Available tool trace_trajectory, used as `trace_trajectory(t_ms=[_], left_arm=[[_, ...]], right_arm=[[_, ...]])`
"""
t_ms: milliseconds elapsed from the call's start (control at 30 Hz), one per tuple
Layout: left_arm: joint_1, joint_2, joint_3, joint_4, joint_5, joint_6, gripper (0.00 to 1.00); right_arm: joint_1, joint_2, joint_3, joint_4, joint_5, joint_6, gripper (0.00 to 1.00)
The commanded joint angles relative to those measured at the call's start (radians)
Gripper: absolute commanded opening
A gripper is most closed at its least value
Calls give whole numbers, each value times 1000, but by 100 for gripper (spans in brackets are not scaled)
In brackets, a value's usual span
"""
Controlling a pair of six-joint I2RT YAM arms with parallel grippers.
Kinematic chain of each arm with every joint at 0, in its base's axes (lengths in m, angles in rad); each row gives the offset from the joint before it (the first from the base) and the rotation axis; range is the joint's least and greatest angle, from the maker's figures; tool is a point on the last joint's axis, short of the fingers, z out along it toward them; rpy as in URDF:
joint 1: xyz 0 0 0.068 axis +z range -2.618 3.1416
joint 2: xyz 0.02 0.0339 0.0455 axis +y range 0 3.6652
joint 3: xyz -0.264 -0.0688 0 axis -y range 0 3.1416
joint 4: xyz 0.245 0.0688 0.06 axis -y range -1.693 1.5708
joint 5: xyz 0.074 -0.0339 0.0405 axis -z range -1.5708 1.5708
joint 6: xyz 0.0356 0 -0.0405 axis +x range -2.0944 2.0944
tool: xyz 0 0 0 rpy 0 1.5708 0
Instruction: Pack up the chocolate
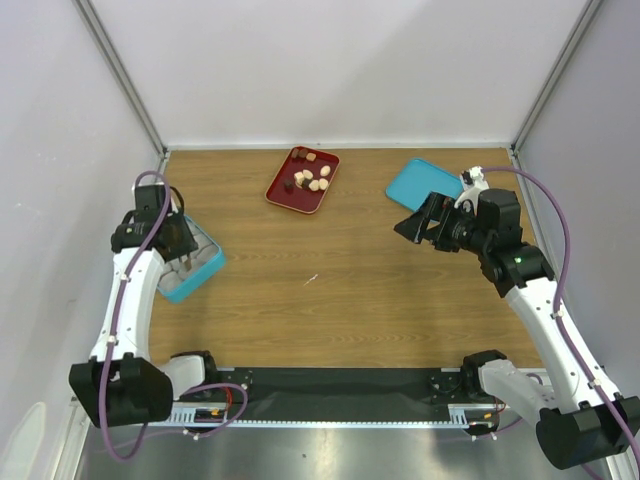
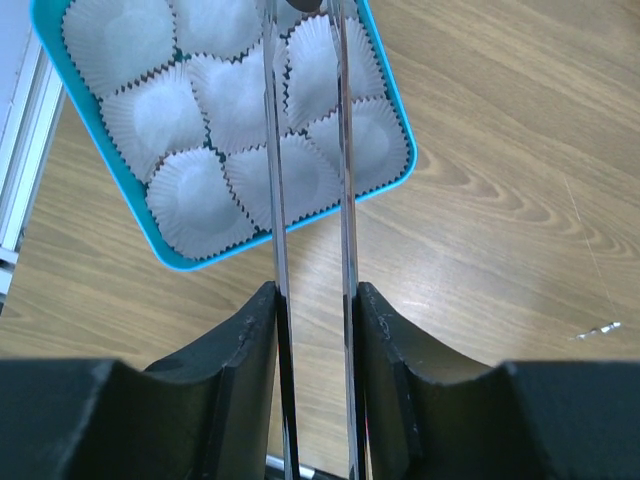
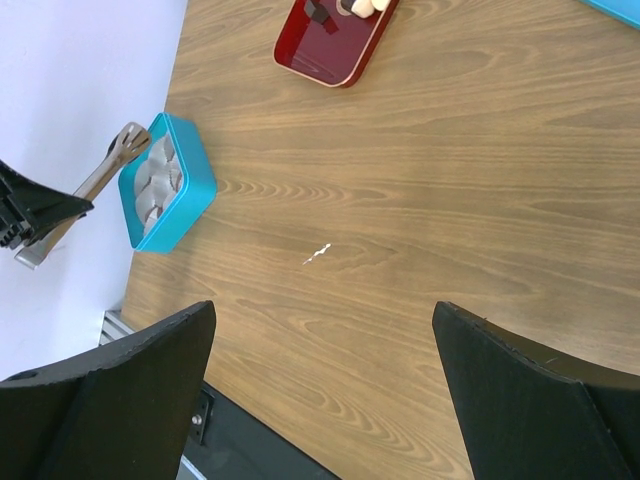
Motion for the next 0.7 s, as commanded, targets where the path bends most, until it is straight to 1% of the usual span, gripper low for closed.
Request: trace_trajectory(t_ms=[0, 300, 500, 667], left_arm=[[13, 21, 10, 72, -11, 25, 39], [23, 74, 10, 112, -17, 25, 40], [24, 104, 10, 126, -16, 28, 43], [24, 97, 1, 126, -16, 22, 47]], right_arm=[[6, -19, 30, 9, 5, -19, 99], [9, -28, 28, -9, 32, -35, 99], [9, -34, 28, -15, 46, -40, 99], [7, -38, 27, -18, 54, -43, 99]])
